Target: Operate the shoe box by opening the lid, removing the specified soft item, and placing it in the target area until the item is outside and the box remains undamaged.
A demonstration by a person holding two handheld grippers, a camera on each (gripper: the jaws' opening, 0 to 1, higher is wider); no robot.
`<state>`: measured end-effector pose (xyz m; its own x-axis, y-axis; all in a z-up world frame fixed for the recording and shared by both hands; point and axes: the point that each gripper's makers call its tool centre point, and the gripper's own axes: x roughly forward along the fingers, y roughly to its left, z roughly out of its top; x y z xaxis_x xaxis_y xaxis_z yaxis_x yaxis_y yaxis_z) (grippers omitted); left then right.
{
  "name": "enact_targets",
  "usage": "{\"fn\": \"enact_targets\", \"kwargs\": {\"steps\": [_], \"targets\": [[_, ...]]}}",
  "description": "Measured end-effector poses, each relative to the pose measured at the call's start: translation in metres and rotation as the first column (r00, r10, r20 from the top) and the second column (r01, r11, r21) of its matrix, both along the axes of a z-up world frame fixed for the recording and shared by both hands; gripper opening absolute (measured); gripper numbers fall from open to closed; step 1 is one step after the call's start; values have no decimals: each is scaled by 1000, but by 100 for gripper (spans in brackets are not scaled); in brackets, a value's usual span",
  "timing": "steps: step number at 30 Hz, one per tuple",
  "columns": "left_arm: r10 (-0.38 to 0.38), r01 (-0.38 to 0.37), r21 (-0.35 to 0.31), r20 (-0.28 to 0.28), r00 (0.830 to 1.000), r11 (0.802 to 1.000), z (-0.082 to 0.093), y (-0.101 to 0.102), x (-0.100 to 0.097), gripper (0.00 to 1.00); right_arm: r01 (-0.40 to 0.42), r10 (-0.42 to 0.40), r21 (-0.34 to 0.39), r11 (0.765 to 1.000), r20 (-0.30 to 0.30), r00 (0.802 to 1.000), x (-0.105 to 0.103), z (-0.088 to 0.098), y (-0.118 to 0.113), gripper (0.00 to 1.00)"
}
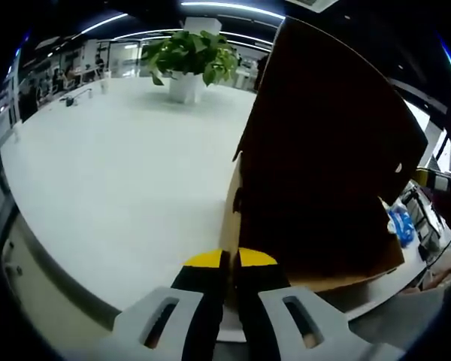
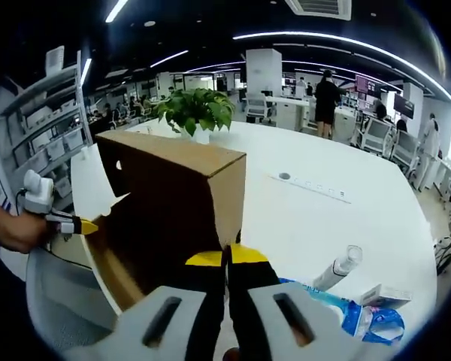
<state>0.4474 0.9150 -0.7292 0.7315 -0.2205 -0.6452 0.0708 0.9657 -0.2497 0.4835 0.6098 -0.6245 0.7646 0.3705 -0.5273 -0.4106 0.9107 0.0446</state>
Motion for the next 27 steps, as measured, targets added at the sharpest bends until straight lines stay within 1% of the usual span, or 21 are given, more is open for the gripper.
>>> {"fn": "enact_targets", "kwargs": {"steps": [13, 16, 21, 25, 27], "targets": [[3, -3, -7, -1, 1000, 1000, 0, 0, 0, 2, 6, -7, -31, 1000, -7, 1000, -18, -9, 2, 0], [2, -2, -8, -1, 1000, 1000, 0, 0, -1, 2, 26, -26, -33, 999, -4, 1000, -20, -10, 1, 0], [5, -5, -16, -2, 1000, 1000, 0, 1, 0, 2, 42, -42, -67, 997, 6, 999, -24, -14, 2, 0], [7, -7, -21, -4, 1000, 1000, 0, 1, 0, 2, 57, -58, -69, 996, -6, 998, -29, -19, 2, 0], [6, -6, -21, -4, 1000, 1000, 0, 1, 0, 3, 66, -67, -44, 997, -18, 998, -32, -21, 2, 0]]}}
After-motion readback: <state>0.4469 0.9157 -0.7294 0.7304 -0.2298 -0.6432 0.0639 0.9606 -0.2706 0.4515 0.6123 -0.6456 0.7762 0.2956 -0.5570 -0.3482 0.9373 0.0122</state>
